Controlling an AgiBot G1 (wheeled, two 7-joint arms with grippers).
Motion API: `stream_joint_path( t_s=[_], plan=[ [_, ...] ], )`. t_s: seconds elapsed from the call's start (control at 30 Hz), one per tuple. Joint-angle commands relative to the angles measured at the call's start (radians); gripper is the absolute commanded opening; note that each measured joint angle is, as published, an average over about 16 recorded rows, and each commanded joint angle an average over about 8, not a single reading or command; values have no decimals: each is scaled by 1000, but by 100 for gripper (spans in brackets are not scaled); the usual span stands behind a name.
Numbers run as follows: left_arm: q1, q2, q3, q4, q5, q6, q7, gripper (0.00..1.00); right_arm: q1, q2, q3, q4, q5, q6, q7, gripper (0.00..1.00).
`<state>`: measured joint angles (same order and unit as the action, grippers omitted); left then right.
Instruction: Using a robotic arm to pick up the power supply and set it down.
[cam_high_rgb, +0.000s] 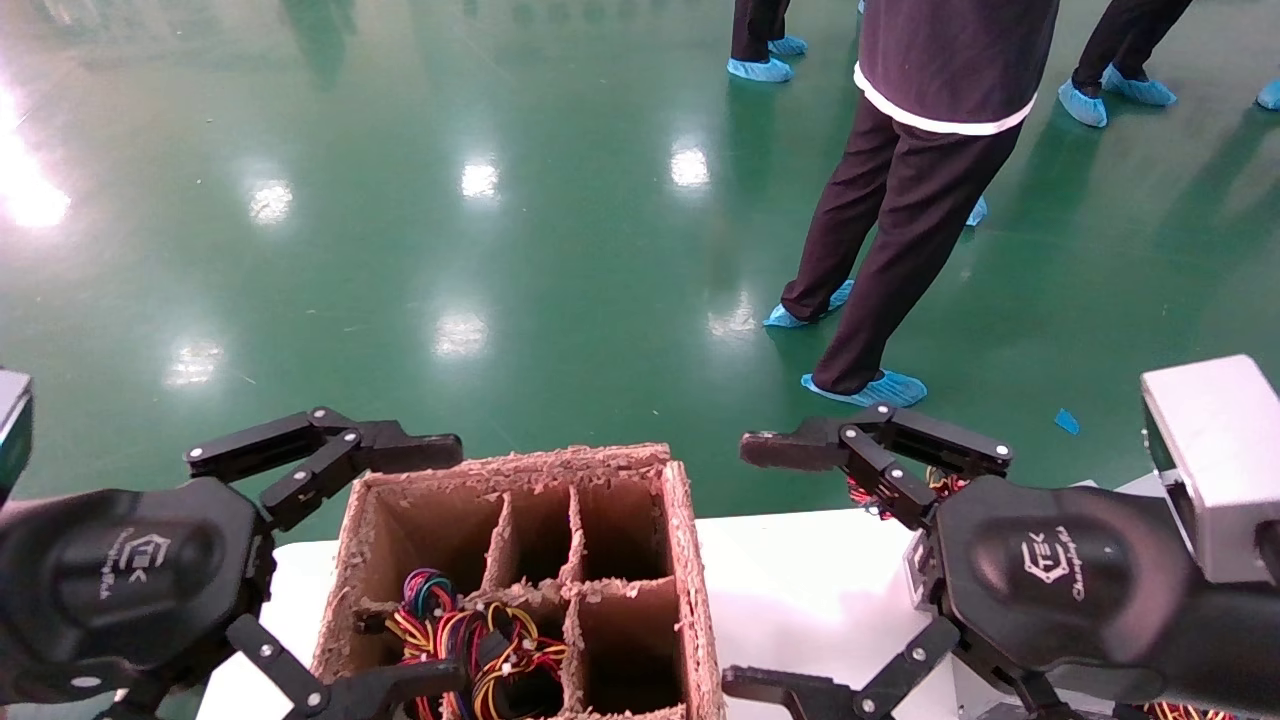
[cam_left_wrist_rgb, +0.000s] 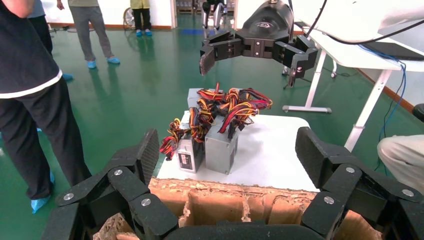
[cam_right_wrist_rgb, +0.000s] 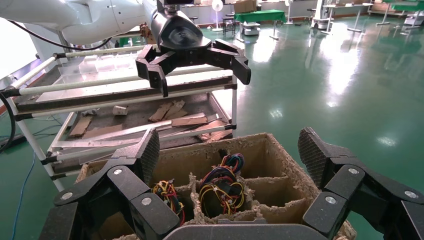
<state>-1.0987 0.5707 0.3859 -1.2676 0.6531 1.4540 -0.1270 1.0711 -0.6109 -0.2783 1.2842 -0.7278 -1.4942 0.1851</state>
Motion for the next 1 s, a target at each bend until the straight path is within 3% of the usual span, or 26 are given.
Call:
stream_joint_path(
  t_s=[0.03, 0.53, 1.0],
  plan=[
    [0, 0, 0, 0, 0, 0, 0, 0, 0, 0, 0, 0, 0, 0, 0, 100],
    [0, 0, 0, 0, 0, 0, 0, 0, -1, -23, -53, 13, -84, 4, 10, 100],
    [0, 0, 0, 0, 0, 0, 0, 0, 67, -216, -216, -10, -294, 23, 60, 100]
  ],
)
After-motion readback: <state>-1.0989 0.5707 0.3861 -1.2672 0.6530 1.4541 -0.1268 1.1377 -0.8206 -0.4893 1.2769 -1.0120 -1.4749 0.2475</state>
